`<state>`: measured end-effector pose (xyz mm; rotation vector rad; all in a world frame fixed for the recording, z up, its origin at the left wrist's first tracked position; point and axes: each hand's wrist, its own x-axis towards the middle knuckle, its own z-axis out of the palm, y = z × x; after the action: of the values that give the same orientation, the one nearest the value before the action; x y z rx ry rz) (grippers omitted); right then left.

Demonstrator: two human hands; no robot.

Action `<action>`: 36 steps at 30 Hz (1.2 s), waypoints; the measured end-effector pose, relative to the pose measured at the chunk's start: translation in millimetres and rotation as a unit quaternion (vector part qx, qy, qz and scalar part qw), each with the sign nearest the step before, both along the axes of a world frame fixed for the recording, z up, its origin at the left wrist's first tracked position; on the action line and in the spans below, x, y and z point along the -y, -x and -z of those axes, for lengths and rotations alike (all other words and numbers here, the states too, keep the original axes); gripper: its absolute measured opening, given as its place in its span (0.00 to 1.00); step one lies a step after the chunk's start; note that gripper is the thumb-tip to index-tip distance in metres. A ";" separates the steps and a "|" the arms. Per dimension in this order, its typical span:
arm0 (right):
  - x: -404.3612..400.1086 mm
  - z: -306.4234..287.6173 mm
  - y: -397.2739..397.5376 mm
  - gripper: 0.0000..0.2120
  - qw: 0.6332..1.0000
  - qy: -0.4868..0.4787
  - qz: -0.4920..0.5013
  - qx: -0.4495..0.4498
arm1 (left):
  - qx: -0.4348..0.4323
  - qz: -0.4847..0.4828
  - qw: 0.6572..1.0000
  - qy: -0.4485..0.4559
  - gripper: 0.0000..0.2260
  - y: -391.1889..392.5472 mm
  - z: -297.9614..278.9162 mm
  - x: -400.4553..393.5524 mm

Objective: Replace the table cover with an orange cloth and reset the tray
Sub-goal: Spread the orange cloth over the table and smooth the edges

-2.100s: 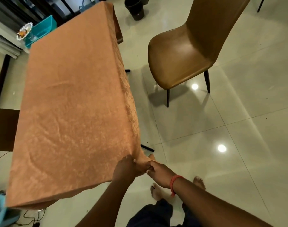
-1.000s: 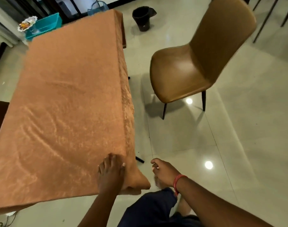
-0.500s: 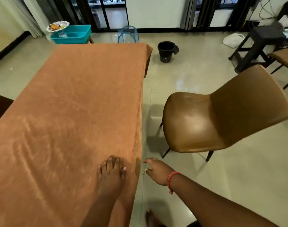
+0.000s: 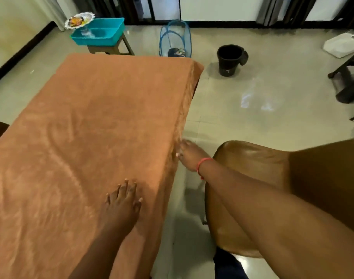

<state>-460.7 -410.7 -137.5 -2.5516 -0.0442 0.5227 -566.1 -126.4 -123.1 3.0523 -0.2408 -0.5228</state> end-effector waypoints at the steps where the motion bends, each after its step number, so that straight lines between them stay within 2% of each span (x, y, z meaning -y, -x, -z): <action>1: 8.9 3.5 -33.8 0.25 1.000 0.003 -0.002 0.017 | -0.005 -0.007 1.000 -0.001 0.28 -22.1 2.0 13.5; 8: 43.3 14.7 -189.4 0.26 0.992 0.075 -0.053 0.086 | 0.018 -0.051 0.999 0.002 0.28 -151.3 21.3 97.2; 12: 39.4 17.8 -243.9 0.28 0.985 0.100 -0.095 0.107 | 0.022 -0.082 0.996 -0.001 0.28 -193.8 30.7 113.0; 16: 34.3 22.5 -283.1 0.31 0.976 0.128 -0.113 0.133 | 0.029 -0.072 0.997 -0.014 0.28 -215.2 35.9 120.2; 23: 47.5 40.1 -299.4 0.34 0.970 0.134 -0.101 0.177 | 0.035 -0.074 0.996 -0.025 0.31 -250.2 43.6 131.0; 36: 65.4 44.5 -294.3 0.34 0.972 0.136 -0.098 0.168 | 0.049 -0.069 0.996 -0.021 0.31 -239.3 51.4 150.6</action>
<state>-166.3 -476.2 -182.0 -2.8968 -0.3728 0.1696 -326.8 -276.9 -174.5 3.1086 -0.0222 -0.3768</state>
